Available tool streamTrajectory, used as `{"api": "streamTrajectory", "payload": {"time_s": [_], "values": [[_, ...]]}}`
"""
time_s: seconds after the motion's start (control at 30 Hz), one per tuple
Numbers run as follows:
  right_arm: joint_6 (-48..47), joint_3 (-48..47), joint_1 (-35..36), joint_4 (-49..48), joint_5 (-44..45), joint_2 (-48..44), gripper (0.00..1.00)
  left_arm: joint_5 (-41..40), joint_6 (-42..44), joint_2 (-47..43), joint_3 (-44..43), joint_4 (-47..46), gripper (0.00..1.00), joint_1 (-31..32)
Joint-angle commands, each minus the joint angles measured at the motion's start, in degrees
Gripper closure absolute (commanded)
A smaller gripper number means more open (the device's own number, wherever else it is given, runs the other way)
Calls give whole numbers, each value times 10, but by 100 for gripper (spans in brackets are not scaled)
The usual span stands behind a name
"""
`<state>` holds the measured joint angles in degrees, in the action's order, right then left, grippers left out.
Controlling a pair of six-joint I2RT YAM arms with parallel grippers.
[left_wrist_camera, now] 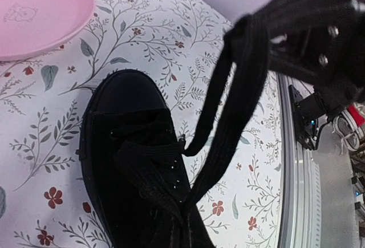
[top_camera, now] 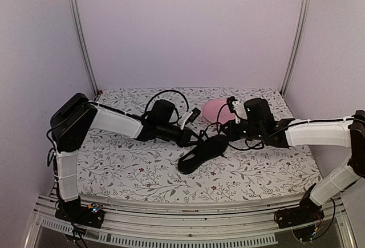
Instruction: Tie the shoes
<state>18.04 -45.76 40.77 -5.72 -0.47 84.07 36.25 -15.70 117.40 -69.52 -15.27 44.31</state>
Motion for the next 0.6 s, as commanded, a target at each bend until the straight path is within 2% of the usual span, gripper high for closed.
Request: {"api": "streamTrajectory", "payload": {"time_s": [0.0,0.23,0.37,0.47,0.57], "values": [[-63,-58,-28,37,41,25,98,55,43,15,-37,33,100,-14],[-109,-172,-38,9,12,114,98,98,66,54,-82,54,98,-23],[-125,-202,-38,-16,-13,145,98,105,76,70,-105,66,95,-27],[-137,-209,-39,-33,-42,161,98,108,75,78,-118,62,89,-33],[-138,-214,-41,-37,-55,173,98,111,69,85,-127,51,78,-39]]}}
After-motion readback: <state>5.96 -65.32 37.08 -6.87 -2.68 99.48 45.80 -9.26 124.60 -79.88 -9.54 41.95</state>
